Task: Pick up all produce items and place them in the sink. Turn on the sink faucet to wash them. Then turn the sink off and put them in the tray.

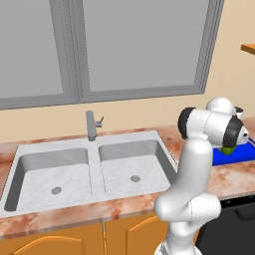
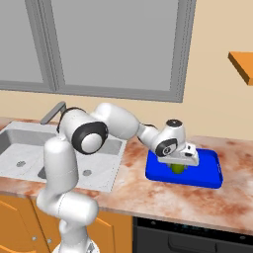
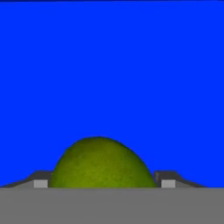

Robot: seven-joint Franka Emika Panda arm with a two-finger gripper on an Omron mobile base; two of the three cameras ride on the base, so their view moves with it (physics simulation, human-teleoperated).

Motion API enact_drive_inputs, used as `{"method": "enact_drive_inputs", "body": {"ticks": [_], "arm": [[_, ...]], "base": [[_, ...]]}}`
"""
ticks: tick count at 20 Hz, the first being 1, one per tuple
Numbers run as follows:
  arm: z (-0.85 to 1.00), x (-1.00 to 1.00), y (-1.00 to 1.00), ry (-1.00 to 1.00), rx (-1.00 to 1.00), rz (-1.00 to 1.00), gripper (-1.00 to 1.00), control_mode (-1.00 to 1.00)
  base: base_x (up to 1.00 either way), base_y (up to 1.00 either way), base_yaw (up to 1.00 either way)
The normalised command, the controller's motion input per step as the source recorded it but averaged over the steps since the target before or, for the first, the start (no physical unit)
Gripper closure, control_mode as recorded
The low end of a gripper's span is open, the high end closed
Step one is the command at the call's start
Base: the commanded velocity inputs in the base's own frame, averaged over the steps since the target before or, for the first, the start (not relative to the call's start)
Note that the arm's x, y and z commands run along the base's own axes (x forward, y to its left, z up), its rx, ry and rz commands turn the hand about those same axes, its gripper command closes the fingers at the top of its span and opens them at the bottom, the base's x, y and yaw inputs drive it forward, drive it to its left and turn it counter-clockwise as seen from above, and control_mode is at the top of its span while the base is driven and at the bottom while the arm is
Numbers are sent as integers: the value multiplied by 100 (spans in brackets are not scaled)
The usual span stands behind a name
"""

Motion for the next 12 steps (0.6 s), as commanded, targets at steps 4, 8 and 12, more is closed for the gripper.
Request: {"method": "enact_drive_inputs", "body": {"ticks": [4, 8, 12], "arm": [[12, -6, 0, -2, 0, 3, -100, -100], [36, -17, 11, -2, -3, 3, -100, -100], [38, -27, 13, 0, -5, 2, -100, -100]], "base": [[0, 0, 0], [0, 0, 0], [0, 0, 0]]}}
